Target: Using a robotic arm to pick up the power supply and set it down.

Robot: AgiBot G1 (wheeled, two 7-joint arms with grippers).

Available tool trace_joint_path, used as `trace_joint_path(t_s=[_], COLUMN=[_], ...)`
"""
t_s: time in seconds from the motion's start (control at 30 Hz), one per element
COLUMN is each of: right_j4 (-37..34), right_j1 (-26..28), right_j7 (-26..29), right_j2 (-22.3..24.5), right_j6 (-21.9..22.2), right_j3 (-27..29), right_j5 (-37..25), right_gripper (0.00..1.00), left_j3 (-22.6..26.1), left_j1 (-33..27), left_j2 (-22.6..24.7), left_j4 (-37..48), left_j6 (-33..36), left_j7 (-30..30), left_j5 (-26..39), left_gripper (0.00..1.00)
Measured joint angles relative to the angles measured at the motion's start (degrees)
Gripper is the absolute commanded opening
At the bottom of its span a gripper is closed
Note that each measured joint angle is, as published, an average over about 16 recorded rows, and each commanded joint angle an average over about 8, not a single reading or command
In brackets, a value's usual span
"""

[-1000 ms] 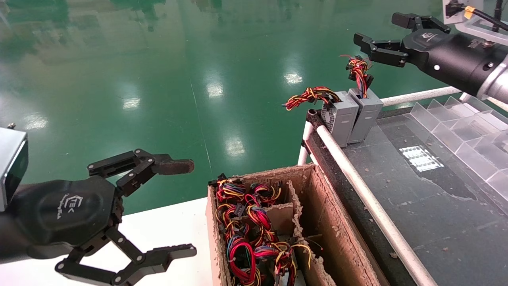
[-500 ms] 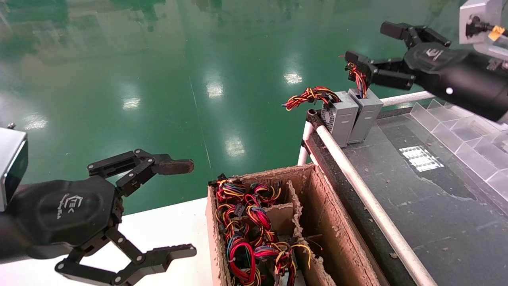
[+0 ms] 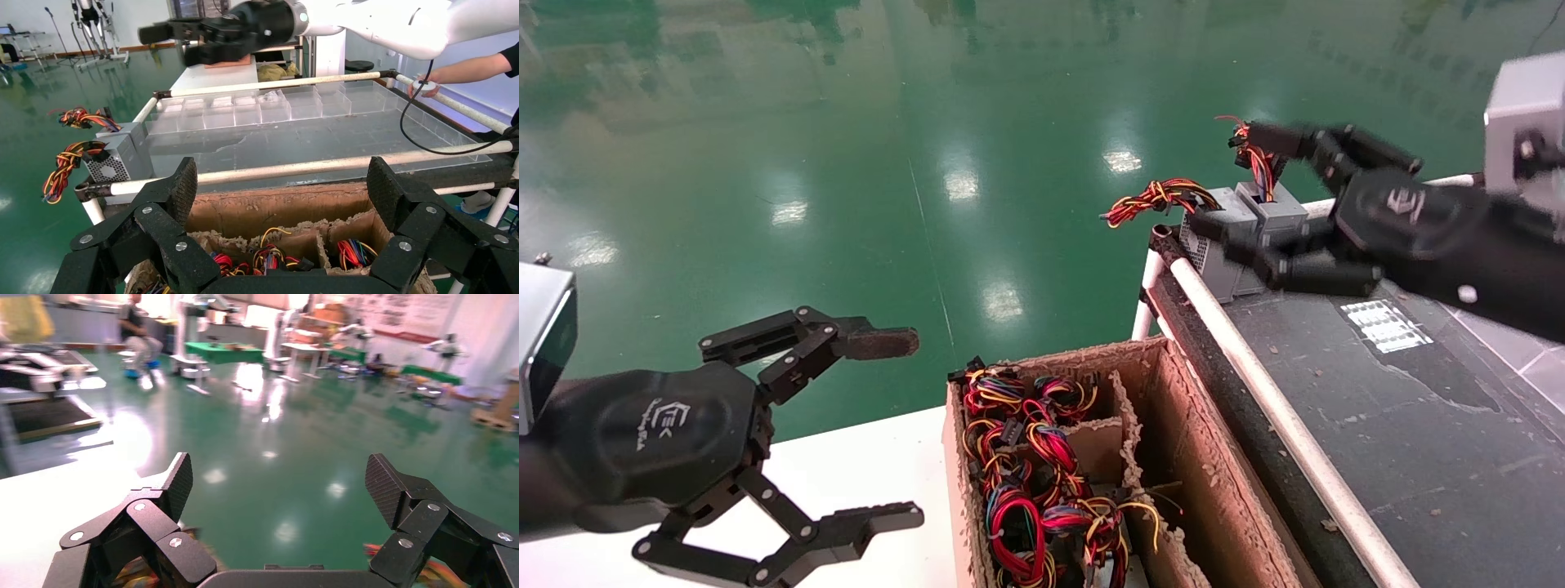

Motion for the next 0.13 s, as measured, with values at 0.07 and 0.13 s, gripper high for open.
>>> trace_joint_path(t_s=[0.07,0.13], right_j4=[1.28,2.54], right_j1=[-0.76,-1.51], right_j7=[0.56,1.11], right_j2=[0.47,0.93], right_j6=[-0.56,-1.11], right_j3=[0.06,0.12], right_j5=[0.41,0.81], right_gripper=[1.0,1.0], left_j3=[0.0,0.0], left_j1=[0.0,0.0], left_j2=[0.0,0.0], left_j4=[0.0,0.0], left_j6=[0.0,0.0], left_j7=[0.0,0.0], left_j5=[0.0,0.0], left_gripper=[1.0,1.0])
